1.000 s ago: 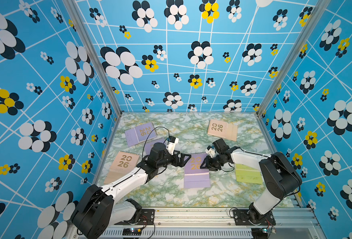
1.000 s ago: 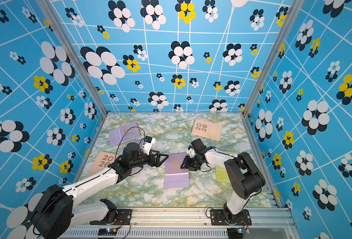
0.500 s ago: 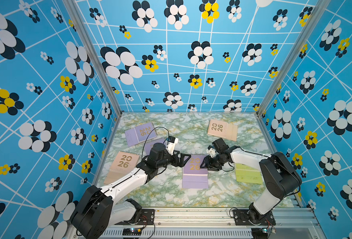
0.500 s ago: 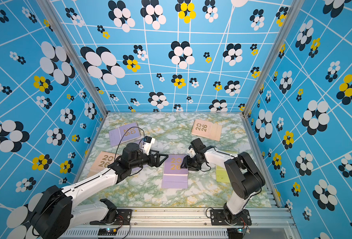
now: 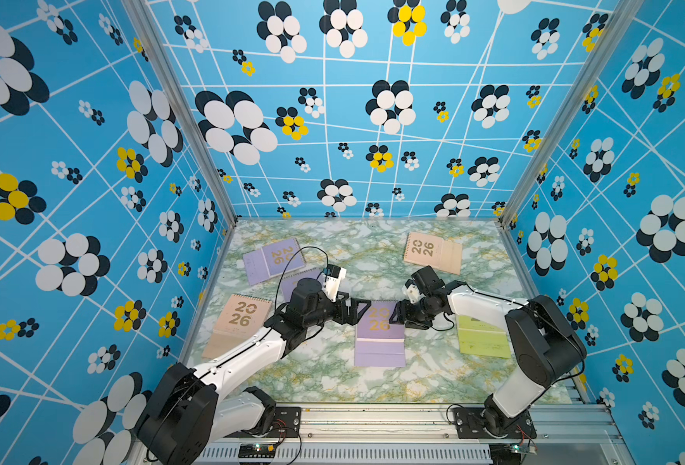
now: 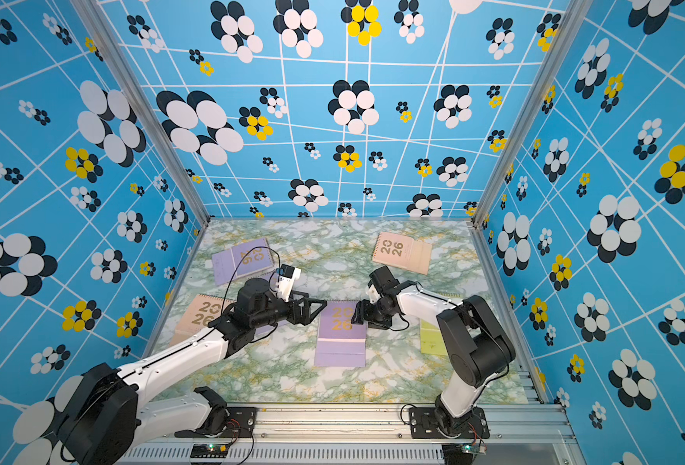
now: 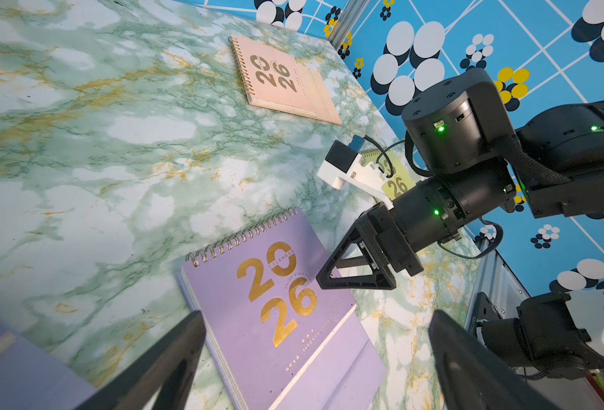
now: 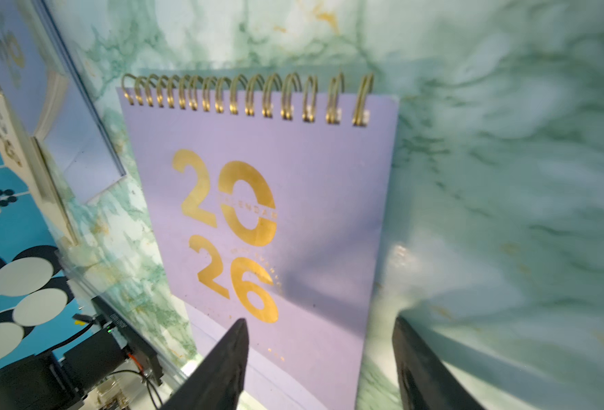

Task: Stack the calendars
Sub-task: Place the calendar at the center of the board, then adjust the calendar at the center of the board.

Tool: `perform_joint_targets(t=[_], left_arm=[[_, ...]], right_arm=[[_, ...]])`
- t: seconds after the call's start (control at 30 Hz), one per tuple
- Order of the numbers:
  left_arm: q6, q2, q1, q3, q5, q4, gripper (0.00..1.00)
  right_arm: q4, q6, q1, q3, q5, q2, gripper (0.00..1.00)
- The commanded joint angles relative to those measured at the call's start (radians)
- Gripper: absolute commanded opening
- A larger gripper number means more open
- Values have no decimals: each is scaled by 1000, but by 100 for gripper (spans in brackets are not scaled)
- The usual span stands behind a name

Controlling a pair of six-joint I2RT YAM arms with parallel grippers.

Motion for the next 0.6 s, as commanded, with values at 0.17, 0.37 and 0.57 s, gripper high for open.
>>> perform_joint_targets(t=[0.17,0.37,0.57], left_arm=[[49,-43,0,14,-46,-58,100],[54,-55,6,20,-61,-73,99],[67,-69,14,53,-85,-113,100]], right_arm=[[-113,-71,-169,198,138,-24,74],[-178,-138,-292,417,151,83,87],[-191,-153,-403,612,176,218,96]])
